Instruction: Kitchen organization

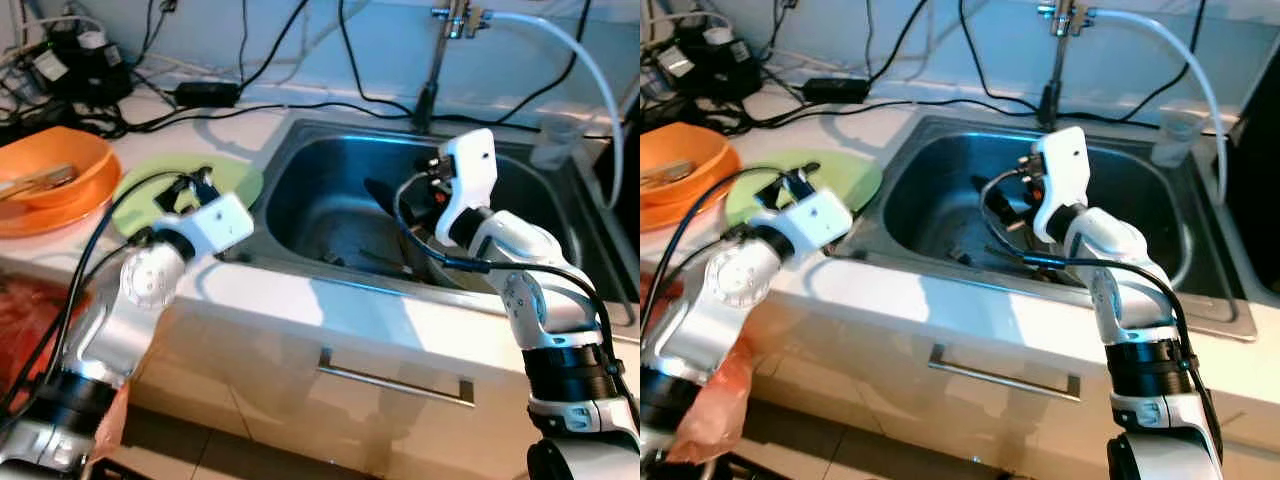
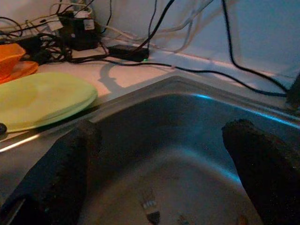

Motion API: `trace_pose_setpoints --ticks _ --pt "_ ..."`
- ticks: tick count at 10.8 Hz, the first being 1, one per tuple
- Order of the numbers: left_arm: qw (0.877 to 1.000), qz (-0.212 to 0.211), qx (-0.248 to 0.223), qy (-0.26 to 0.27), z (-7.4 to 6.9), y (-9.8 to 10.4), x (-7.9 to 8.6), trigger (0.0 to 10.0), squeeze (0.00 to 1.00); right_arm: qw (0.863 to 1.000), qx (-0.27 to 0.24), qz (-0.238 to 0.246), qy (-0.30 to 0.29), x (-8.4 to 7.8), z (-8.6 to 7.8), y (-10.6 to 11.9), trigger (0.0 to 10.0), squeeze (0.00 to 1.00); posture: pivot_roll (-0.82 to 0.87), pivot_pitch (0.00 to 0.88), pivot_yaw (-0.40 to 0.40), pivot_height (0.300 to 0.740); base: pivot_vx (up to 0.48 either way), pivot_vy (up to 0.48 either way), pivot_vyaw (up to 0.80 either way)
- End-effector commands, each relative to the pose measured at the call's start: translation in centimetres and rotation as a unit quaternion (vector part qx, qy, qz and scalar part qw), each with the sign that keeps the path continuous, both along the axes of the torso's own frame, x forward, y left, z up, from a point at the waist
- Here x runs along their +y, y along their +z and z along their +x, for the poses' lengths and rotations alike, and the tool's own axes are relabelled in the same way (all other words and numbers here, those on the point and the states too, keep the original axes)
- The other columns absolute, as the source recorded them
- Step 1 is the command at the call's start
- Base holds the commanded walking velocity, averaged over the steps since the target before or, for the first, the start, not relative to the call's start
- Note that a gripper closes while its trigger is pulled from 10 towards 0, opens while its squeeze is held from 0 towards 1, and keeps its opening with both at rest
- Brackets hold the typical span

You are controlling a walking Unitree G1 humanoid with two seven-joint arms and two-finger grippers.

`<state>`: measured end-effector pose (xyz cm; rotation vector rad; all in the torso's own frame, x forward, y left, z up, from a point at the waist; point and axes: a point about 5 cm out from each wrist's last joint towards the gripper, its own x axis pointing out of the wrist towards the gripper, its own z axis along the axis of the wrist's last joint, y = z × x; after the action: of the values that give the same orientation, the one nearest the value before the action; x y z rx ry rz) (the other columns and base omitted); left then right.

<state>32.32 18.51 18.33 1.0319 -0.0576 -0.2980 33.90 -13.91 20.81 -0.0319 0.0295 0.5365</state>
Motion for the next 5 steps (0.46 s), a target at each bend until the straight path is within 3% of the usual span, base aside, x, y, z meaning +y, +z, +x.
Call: trace_pose_setpoints --ticks 1,3,5 --pt "1.000 -0.011 0.006 0.008 0.1 -0.4 0.3 10.0 0.00 1.000 -0.003 0.009 0.003 0.1 -0.2 0.5 10.0 0.00 0.05 0.000 0.039 0.740 0.000 0.000 0.00" --pt "0.997 -0.058 0.053 0.007 0.0 -1.3 0.9 10.0 0.00 1.000 0.003 0.013 0.012 0.1 -0.3 0.4 10.0 0.00 0.06 0.000 0.036 0.740 0.000 0.000 0.00" --pt "0.997 -0.044 0.068 0.015 0.1 -1.4 2.2 10.0 0.00 1.000 0.005 0.013 0.012 0.1 -0.3 0.4 10.0 0.00 0.06 0.000 0.035 0.740 0.000 0.000 0.00"
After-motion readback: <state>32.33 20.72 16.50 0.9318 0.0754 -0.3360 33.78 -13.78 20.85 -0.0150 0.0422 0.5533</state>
